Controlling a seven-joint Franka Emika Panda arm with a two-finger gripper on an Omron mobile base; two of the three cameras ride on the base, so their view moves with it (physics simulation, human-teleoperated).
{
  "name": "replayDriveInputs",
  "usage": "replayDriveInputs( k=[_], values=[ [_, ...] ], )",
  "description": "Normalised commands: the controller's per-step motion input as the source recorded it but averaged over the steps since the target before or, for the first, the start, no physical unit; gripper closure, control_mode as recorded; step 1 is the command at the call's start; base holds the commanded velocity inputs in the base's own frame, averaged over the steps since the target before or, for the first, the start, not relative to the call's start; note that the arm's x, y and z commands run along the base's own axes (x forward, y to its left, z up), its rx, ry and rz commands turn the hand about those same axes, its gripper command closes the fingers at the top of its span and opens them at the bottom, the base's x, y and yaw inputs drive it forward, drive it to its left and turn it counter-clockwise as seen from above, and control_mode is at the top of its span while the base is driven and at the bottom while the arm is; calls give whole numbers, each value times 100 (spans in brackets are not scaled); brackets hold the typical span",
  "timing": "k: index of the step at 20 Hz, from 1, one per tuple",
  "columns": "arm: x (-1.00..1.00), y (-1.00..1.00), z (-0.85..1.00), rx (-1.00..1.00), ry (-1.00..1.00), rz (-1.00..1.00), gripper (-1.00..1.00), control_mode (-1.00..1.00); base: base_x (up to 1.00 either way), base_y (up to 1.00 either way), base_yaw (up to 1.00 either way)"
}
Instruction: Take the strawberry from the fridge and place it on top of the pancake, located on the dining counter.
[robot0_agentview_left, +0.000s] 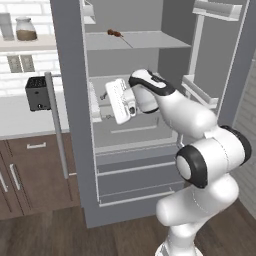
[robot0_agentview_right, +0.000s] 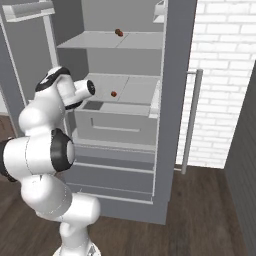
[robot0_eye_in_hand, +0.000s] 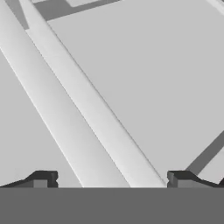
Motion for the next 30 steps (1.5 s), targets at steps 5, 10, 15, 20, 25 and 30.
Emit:
replayDriveInputs(
  k=[5, 10, 15, 20, 25, 30],
  values=[
    [0, -100, 3, 0, 0, -1, -100, -100, 0, 0, 0],
    [-9, -81, 8, -23, -3, 9, -100, -100, 0, 0, 0],
    [-43, -44, 10, -55, -10, 43, -100, -100, 0, 0, 0],
    [-93, -39, 0, -55, -28, 40, -100, -100, 0, 0, 0],
    [-100, -43, 0, -47, -45, 33, -100, -100, 0, 0, 0],
    [-96, -25, 0, -10, -30, 13, -100, -100, 0, 0, 0]
  ],
)
